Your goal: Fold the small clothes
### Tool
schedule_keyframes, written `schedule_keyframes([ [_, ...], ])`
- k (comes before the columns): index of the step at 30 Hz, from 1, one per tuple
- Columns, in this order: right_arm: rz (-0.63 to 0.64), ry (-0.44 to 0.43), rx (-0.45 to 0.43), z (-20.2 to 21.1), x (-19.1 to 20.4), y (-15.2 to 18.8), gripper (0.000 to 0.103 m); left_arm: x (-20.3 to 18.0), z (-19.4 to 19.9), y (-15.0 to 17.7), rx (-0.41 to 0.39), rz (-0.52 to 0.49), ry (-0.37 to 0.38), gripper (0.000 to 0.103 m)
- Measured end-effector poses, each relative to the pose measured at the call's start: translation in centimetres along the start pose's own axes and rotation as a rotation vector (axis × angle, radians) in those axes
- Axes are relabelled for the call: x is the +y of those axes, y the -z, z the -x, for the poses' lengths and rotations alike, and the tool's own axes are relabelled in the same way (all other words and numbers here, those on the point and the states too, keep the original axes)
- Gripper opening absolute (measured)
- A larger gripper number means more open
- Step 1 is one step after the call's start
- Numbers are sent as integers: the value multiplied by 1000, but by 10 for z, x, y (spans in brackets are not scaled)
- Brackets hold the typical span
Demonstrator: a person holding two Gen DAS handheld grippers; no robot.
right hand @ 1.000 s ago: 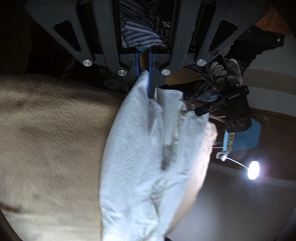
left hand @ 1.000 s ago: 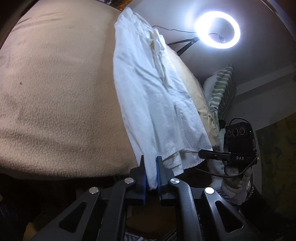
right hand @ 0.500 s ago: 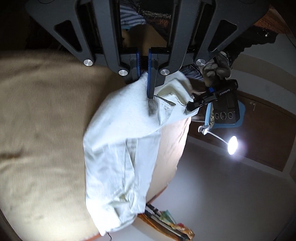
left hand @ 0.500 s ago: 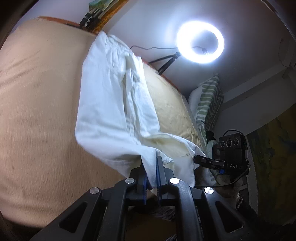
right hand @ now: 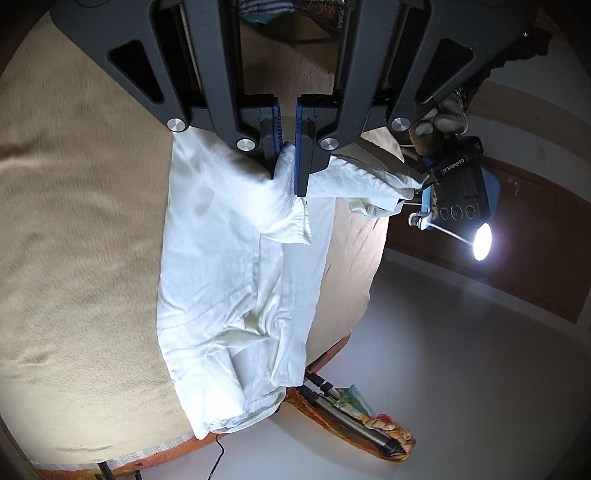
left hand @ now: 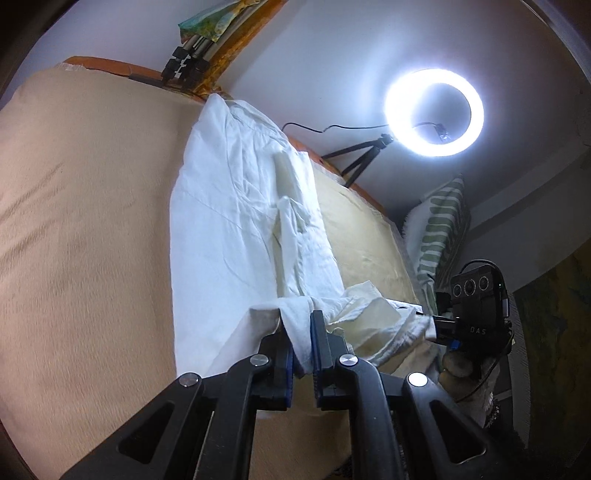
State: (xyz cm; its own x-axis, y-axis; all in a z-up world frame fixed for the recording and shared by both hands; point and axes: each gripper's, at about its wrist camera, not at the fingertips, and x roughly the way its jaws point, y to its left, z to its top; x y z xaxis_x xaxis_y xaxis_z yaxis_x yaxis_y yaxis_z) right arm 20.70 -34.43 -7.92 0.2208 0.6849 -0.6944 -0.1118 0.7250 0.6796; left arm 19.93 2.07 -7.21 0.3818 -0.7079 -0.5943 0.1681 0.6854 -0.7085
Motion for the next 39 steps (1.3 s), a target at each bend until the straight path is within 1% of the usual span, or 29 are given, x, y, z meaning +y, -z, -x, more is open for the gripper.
schedule_keyframes([
  [5,-26,20,20,-17,-14,-21,7,15,-16,-14,-1,21,-30,6],
  [7,-46,23,19,-20,-21,-28,7,19,-20,-20,-11,22,-48,17],
  [9,-76,18,18,-20,-29,-34,9,20,-20,-26,-37,16,-77,37],
  [10,-94,12,20,-20,-33,-37,15,21,-19,-30,-53,21,-91,42],
  [11,-111,-3,17,-18,-36,-39,20,23,-18,-34,-65,34,-84,51],
  [12,-123,-20,5,-14,-39,-40,32,23,-16,-38,-79,43,-68,54],
  [13,-125,-33,-12,-10,-40,-40,41,23,-13,-41,-92,39,-64,54],
  [16,-91,-42,-71,15,-35,-38,43,17,-2,-42,-118,-17,-80,54],
  [17,-74,-15,-87,23,-33,-36,43,18,1,-40,-122,-23,-87,56],
  [18,-50,34,-105,32,-31,-32,43,20,4,-38,-123,-22,-93,56],
  [19,-36,63,-108,36,-31,-26,43,23,6,-34,-120,-19,-104,56],
  [23,-14,150,-58,31,-37,-7,43,36,0,-19,-70,-24,-163,57],
  [27,32,181,-10,11,-33,-3,43,48,-14,-10,-24,13,-170,56],
  [29,110,225,2,2,-21,-3,43,46,-20,-10,-22,-6,-178,56],
  [31,191,276,20,-11,-8,-4,43,44,-28,-11,-9,-29,-175,53],
  [32,224,306,30,-19,-3,-4,41,43,-31,-11,-1,-35,-177,50],
  [33,243,320,44,-25,-1,-5,30,44,-34,-11,5,-37,-178,44],
  [34,263,327,69,-31,-1,-6,20,45,-36,-12,10,-41,-177,41],
  [35,271,314,82,-34,-1,-7,17,46,-38,-12,13,-44,-179,32],
  [36,265,267,92,-34,-2,-9,13,46,-38,-12,17,-47,-180,26],
  [37,221,156,89,-29,-8,-13,12,47,-38,-11,18,-50,-172,22],
  [38,162,19,77,-22,-17,-16,11,47,-37,-12,17,-52,-168,19],
  [39,99,-110,51,-16,-31,-22,11,48,-35,-12,14,-52,-162,19],
])
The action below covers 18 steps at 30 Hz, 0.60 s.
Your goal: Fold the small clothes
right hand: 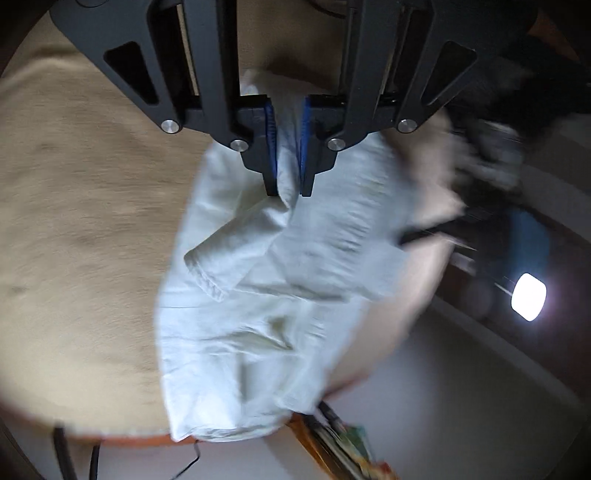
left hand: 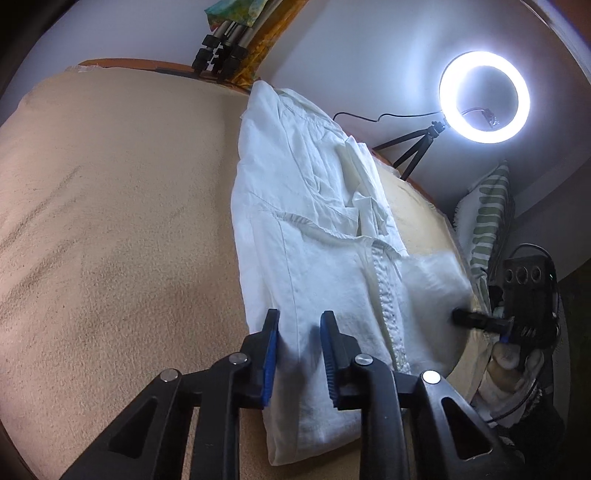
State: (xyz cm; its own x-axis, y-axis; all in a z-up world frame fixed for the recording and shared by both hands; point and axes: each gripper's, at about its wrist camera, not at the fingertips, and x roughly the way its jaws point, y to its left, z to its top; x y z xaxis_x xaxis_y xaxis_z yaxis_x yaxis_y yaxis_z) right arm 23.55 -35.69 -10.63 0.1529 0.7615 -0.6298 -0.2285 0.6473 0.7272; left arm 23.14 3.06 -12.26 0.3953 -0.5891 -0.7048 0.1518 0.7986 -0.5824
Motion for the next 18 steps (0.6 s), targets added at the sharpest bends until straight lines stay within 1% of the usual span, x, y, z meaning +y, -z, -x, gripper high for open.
schedule_keyframes([
  [1,-27,-55,-22,3,-12,-1,11,1,1,0,-3,5,2,19],
  [2,-49,-78,-27,2,-22,-2,11,1,1,0,-4,11,5,19],
  [3,-73,-81,-12,0,-33,-2,11,2,0,-1,-3,17,9,21],
  [4,-69,-52,14,-5,-40,-2,11,3,-1,-2,-4,21,12,23],
  [6,-27,43,63,-12,-41,-1,13,2,-4,-3,0,20,13,30],
  [8,3,108,85,-13,-36,-2,22,0,-8,-4,11,11,9,33],
  [9,20,149,86,-10,-31,-4,31,-1,-8,-5,13,9,10,34],
  [10,38,191,79,-7,-27,-6,35,-2,-8,-5,12,6,10,35],
  [12,81,289,66,-1,-15,-12,37,-4,-7,-7,2,2,3,37],
  [14,144,364,52,3,-1,-17,37,-3,-6,-10,-7,3,-6,37],
  [17,203,396,77,-4,6,-20,37,-2,-9,-12,-5,12,-2,33],
  [18,208,415,94,-11,3,-21,37,-3,-11,-12,-6,3,-3,28],
])
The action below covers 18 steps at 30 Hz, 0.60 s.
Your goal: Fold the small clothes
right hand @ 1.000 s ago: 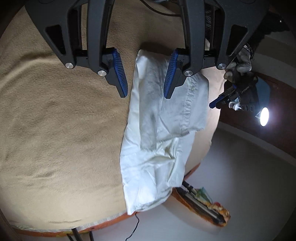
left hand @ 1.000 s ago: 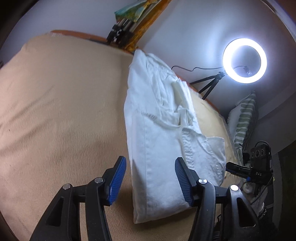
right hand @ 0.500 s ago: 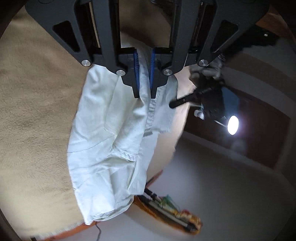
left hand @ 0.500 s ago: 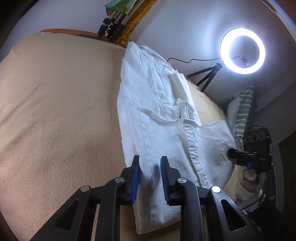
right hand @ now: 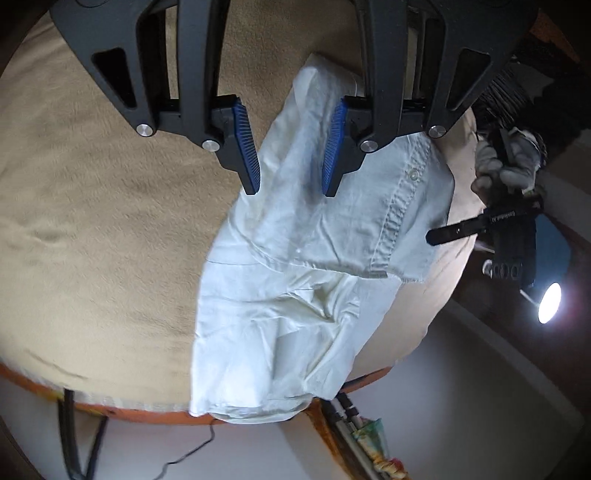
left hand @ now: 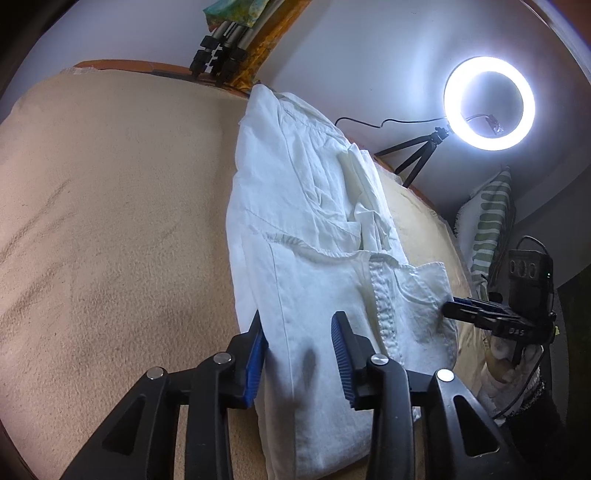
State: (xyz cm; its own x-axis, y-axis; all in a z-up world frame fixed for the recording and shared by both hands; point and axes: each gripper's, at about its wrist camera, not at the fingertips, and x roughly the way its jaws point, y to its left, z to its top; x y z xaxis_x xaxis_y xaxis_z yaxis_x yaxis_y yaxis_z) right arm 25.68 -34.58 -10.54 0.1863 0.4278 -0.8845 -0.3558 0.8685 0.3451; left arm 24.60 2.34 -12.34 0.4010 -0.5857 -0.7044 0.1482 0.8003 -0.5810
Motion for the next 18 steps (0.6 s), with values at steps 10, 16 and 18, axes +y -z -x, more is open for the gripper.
schedule_keyframes([
  [10,-153,-543,-131,-3,-54,17,9,-8,14,-13,-52,-66,161,3],
  [16,-185,-370,-23,-31,-74,19,9,20,-14,-17,5,0,91,4],
  [18,-185,-349,-19,-31,-75,18,9,20,-13,-17,6,-8,66,15],
])
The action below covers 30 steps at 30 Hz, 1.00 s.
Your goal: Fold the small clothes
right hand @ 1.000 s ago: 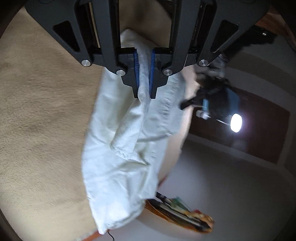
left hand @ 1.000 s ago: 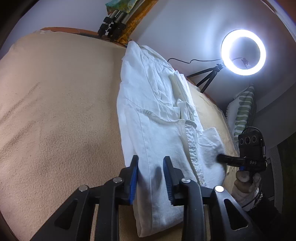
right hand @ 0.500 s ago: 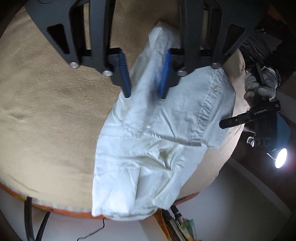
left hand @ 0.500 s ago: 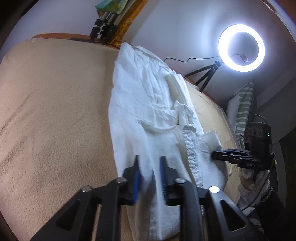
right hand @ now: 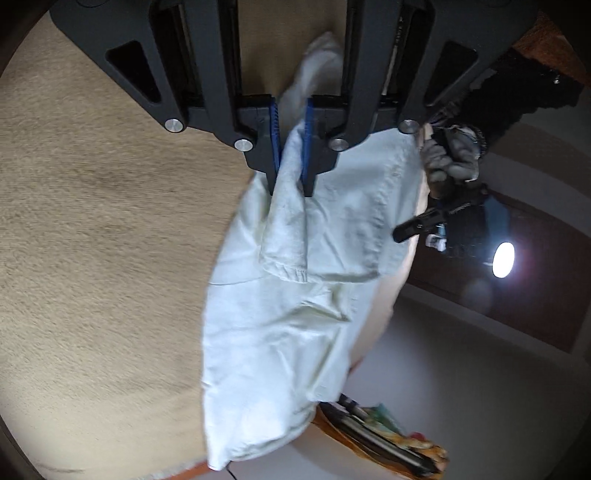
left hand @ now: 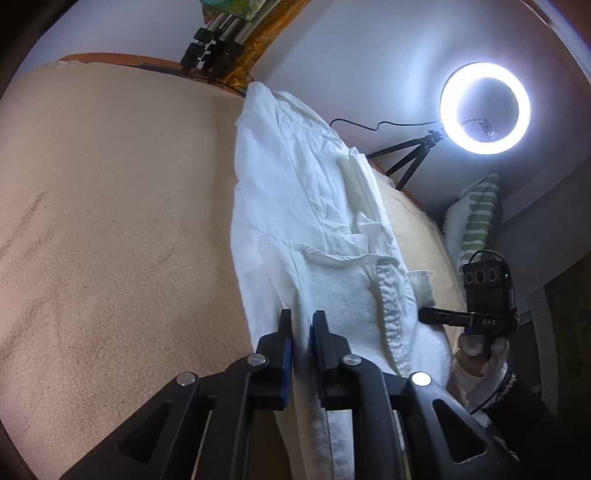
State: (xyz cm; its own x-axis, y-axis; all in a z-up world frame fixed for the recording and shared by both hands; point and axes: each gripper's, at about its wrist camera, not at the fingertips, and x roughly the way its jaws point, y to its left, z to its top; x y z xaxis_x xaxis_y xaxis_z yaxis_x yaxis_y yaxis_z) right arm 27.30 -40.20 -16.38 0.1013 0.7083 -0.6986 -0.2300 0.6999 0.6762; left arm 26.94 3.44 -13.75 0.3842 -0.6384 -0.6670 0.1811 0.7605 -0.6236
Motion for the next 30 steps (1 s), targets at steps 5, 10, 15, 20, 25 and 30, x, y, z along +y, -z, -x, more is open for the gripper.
schedule_keyframes([
  [5,109,273,-63,16,31,-3,37,-1,20,-4,-49,-5,-64,30],
  [10,264,415,-195,37,80,16,38,-29,40,3,-72,-101,-30,30],
  [15,359,397,-133,5,104,27,38,-78,22,38,24,-300,-23,30],
  [20,303,368,-82,-18,79,40,37,-81,-8,66,114,-372,-95,29],
  [25,275,353,-118,-9,72,28,27,-78,-5,60,106,-339,-93,27],
  [30,245,376,-168,15,70,4,30,-82,17,34,38,-332,-99,34],
])
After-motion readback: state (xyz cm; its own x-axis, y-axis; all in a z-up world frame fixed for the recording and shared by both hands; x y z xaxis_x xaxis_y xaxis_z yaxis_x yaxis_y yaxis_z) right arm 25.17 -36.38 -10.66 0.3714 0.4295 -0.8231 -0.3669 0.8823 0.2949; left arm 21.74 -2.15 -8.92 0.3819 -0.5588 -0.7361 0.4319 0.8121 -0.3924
